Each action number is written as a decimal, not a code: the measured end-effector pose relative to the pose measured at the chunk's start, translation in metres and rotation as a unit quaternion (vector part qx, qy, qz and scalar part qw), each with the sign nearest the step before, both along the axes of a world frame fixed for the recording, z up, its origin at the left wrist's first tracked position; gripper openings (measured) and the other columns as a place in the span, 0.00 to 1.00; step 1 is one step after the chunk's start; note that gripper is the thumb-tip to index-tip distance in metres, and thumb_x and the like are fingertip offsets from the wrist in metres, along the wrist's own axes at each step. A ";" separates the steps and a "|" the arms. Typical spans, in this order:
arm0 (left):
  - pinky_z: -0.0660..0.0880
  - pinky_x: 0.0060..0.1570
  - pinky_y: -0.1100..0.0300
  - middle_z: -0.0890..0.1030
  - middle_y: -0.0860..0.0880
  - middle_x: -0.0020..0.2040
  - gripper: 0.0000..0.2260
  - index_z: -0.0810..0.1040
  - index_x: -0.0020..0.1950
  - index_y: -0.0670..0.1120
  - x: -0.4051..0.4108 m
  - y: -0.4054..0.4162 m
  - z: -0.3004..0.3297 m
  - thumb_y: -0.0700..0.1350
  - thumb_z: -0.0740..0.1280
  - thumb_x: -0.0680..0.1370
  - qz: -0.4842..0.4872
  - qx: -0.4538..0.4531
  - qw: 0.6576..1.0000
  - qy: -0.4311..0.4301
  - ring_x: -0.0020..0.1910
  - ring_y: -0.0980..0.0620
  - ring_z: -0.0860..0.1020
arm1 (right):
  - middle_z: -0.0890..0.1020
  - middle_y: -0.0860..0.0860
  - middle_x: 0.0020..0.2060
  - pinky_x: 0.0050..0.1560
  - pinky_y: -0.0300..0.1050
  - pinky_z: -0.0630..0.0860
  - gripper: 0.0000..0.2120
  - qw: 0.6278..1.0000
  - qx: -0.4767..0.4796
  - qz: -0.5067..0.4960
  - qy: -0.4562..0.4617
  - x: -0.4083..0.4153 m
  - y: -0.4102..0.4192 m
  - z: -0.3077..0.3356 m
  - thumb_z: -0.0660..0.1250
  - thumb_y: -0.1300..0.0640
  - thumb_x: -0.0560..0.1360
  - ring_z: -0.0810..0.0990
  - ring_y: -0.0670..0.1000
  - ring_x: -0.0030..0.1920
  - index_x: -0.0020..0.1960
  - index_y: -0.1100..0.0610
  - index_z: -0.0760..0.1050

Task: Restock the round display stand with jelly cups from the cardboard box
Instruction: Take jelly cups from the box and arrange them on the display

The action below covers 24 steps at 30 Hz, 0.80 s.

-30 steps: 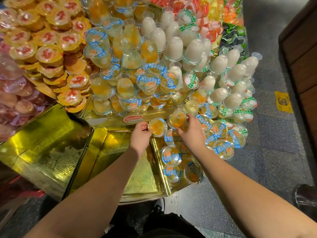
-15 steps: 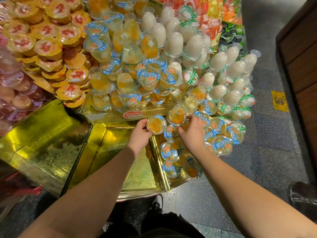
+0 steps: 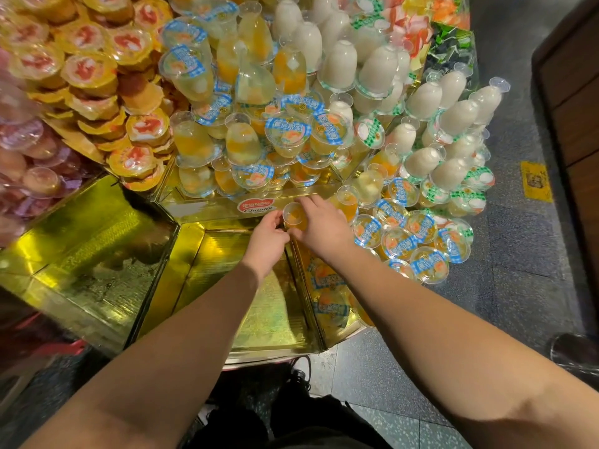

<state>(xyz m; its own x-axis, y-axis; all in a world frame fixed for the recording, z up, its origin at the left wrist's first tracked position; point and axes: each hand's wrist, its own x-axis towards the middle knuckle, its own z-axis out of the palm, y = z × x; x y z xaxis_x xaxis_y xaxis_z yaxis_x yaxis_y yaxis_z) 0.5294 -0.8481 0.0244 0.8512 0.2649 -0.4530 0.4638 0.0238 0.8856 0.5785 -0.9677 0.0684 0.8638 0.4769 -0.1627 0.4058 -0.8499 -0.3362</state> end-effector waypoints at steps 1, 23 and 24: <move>0.71 0.64 0.57 0.78 0.48 0.63 0.25 0.72 0.67 0.44 0.000 0.000 0.002 0.25 0.60 0.74 0.001 -0.008 1.000 0.002 0.63 0.50 0.76 | 0.71 0.50 0.69 0.65 0.53 0.69 0.31 1.000 0.017 -0.009 -0.001 0.000 0.000 -0.001 0.70 0.47 0.75 0.70 0.55 0.69 0.74 0.53 0.65; 0.74 0.62 0.56 0.78 0.46 0.63 0.23 0.71 0.71 0.41 0.010 -0.002 -0.009 0.33 0.68 0.76 0.007 0.007 1.000 0.014 0.57 0.53 0.78 | 0.76 0.47 0.55 0.49 0.43 0.69 0.23 0.942 0.216 -0.256 -0.015 -0.021 -0.117 0.020 0.73 0.49 0.74 0.76 0.51 0.54 0.66 0.57 0.74; 0.73 0.60 0.58 0.78 0.47 0.62 0.22 0.71 0.71 0.41 0.011 -0.003 -0.010 0.34 0.68 0.77 0.013 0.015 1.000 0.014 0.56 0.53 0.77 | 0.77 0.48 0.57 0.50 0.43 0.68 0.24 0.943 0.208 -0.260 -0.011 -0.016 -0.119 0.018 0.72 0.48 0.75 0.77 0.53 0.56 0.67 0.57 0.74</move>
